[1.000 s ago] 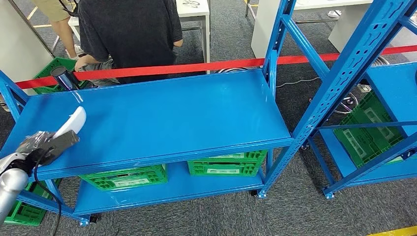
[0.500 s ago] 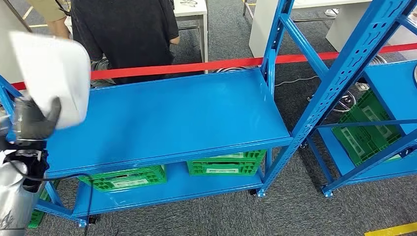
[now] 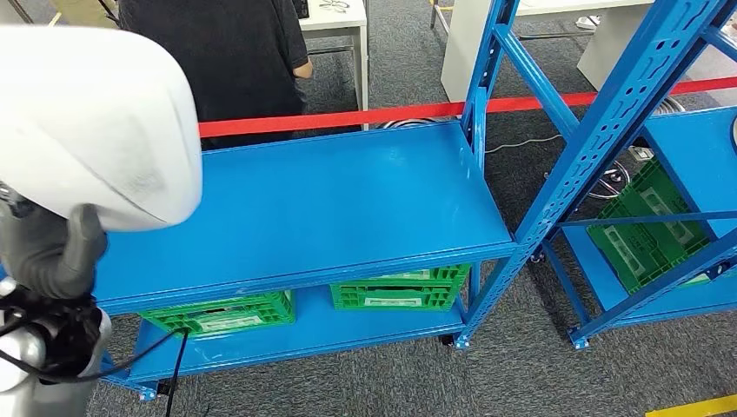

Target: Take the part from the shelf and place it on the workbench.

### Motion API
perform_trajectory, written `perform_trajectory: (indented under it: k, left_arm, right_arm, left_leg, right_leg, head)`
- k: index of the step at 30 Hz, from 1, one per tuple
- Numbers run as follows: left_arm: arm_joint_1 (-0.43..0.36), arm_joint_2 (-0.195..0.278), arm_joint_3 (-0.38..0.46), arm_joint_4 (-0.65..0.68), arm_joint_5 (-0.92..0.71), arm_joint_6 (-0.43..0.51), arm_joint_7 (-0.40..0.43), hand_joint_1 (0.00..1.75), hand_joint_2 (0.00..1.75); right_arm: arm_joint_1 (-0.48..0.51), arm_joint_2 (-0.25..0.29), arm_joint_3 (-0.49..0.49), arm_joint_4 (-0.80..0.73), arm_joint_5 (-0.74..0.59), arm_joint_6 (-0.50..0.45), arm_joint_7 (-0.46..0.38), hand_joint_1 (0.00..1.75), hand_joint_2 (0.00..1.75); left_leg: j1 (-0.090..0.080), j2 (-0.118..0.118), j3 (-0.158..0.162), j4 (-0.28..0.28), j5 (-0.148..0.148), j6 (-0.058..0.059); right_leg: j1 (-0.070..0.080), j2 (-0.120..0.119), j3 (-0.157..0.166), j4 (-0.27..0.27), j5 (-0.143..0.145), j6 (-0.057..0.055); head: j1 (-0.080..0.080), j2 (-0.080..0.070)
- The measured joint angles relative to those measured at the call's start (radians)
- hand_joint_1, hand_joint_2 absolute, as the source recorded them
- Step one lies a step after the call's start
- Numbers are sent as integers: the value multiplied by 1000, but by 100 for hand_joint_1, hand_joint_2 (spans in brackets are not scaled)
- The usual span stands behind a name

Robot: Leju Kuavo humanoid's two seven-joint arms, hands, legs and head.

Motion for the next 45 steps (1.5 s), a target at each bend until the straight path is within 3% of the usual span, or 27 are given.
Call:
perform_trajectory:
  k: [6,13,18,45]
  left_arm:
    - [35,6,-60,0,-28,-52,36,175,175]
    - [128,31,-344,67,-87,-113,62,175,175]
    - [124,61,-461,115,-53,-126,64,175,175]
    - [94,112,-586,171,12,-199,43,175,175]
  right_arm:
    - [-3,-2,6,0,20,-3,10,0,175]
    - [-32,-4,42,-9,43,8,56,0,175]
    - [-35,-6,59,-13,34,6,60,0,175]
    - [-22,-14,81,-13,8,-3,50,0,175]
  left_leg:
    - [0,0,0,0,0,0]
    - [-2,0,0,0,0,0]
    - [-2,0,0,0,0,0]
    - [-1,0,0,0,0,0]
  right_leg:
    - [0,0,0,0,0,0]
    - [-2,0,0,0,0,0]
    - [-2,0,0,0,0,0]
    - [-1,0,0,0,0,0]
  head:
    - [0,0]
    - [0,0]
    - [0,0]
    - [0,0]
